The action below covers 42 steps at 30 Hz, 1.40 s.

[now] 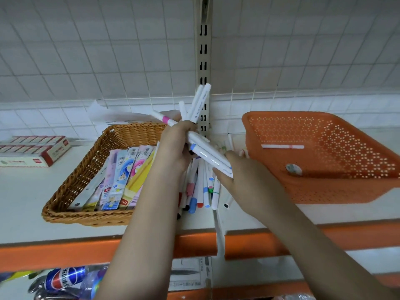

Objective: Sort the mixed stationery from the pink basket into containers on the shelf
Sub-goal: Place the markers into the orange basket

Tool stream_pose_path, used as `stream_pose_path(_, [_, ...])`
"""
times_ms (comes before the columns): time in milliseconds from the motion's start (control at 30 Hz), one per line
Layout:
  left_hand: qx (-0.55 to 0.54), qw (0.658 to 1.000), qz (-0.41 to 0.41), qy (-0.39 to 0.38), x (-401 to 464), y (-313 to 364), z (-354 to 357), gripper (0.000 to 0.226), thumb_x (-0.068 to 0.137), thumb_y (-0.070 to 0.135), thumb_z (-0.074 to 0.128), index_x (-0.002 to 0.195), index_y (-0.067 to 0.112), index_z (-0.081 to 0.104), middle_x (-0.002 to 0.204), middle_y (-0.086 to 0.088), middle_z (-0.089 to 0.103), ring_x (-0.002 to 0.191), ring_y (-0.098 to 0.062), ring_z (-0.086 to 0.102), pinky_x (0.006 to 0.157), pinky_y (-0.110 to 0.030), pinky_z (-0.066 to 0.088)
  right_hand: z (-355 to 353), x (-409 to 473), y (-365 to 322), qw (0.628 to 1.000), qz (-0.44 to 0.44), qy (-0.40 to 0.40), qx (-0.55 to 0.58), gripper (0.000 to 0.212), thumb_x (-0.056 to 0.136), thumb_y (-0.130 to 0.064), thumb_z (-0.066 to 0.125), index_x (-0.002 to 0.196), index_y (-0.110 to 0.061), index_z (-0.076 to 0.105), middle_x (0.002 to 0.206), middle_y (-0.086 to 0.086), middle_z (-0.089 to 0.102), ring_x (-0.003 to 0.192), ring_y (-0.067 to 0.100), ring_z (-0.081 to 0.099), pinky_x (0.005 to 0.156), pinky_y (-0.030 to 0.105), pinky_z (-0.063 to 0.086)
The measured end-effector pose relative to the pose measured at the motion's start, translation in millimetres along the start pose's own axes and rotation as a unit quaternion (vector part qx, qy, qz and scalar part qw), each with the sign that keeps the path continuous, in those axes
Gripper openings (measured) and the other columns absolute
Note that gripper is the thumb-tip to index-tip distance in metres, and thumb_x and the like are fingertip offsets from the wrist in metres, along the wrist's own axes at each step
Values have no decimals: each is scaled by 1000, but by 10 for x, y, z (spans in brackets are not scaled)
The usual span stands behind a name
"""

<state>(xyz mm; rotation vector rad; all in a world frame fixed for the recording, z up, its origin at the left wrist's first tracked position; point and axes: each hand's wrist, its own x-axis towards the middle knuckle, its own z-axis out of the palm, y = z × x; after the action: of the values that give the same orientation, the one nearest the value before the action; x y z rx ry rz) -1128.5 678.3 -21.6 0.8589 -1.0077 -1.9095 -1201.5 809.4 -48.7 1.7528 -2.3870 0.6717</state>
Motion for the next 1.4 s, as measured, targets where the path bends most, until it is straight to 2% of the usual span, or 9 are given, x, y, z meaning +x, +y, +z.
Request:
stream_pose_path(67, [-43,999,3,-30,10,32,24,22,88,-3,48,103,11,57,68,-2,52,50,-9,49,59,-24,44,-101,-93,7,999,14,-20,31,30,96,-41,45,112,-17,52,66,-10,44,51,3,43,43,16,30])
stream_pose_path(167, [-63,997,-4,-50,16,65,69,11,93,4,51,86,10,57,75,0,53,56,-8,45,60,-20,37,-305,-213,55,995,26,-63,75,21,93,-39,51,97,-19,53,66,-9,50,48,2,48,44,11,36])
stream_pose_path(333, [-60,997,-31,-45,18,128,43,11,96,20,54,86,17,58,67,6,53,48,-3,47,39,-11,38,-676,-199,217,952,115,-89,270,29,92,-35,55,66,-21,52,44,-6,53,36,5,45,42,18,40])
stream_pose_path(633, [-31,984,-36,-172,-206,-2,134,14,96,14,48,94,5,57,68,-3,62,49,-8,58,43,-18,45,-466,258,-11,863,209,-46,458,27,95,-28,52,86,-4,60,54,4,55,38,11,42,37,20,35])
stream_pose_path(867, [148,974,57,-159,-183,-72,65,39,82,53,58,91,16,62,60,5,65,51,-8,59,47,-20,44,-329,351,-173,950,164,-87,253,30,97,-32,46,89,-7,60,62,4,58,41,8,50,41,21,40])
stream_pose_path(967, [88,986,5,-142,-160,-160,143,21,86,30,66,91,10,62,76,-8,68,72,-22,67,62,-31,55,-284,403,-160,987,84,-77,113,18,93,-24,51,97,-6,52,77,3,55,67,13,56,56,23,41])
stream_pose_path(1133, [0,998,-55,-25,28,-242,352,19,85,25,59,77,10,53,67,-7,60,57,-18,62,55,-26,51,-592,387,35,965,70,-179,181,13,87,-20,59,98,-15,59,75,1,64,58,11,58,58,23,46])
stream_pose_path(1267, [-4,999,-47,-3,88,-253,652,21,87,23,56,72,12,45,57,-3,50,49,-16,52,42,-18,42,-960,504,578,923,58,-298,238,34,77,-38,71,110,-33,64,101,-5,72,90,11,69,80,24,54])
stream_pose_path(1400, [-16,999,-45,-14,72,-259,927,27,87,15,50,64,16,36,46,2,41,33,-9,40,36,-8,25,-950,899,1333,935,113,-266,208,32,87,-36,62,110,-12,65,101,6,69,90,14,64,83,34,54])
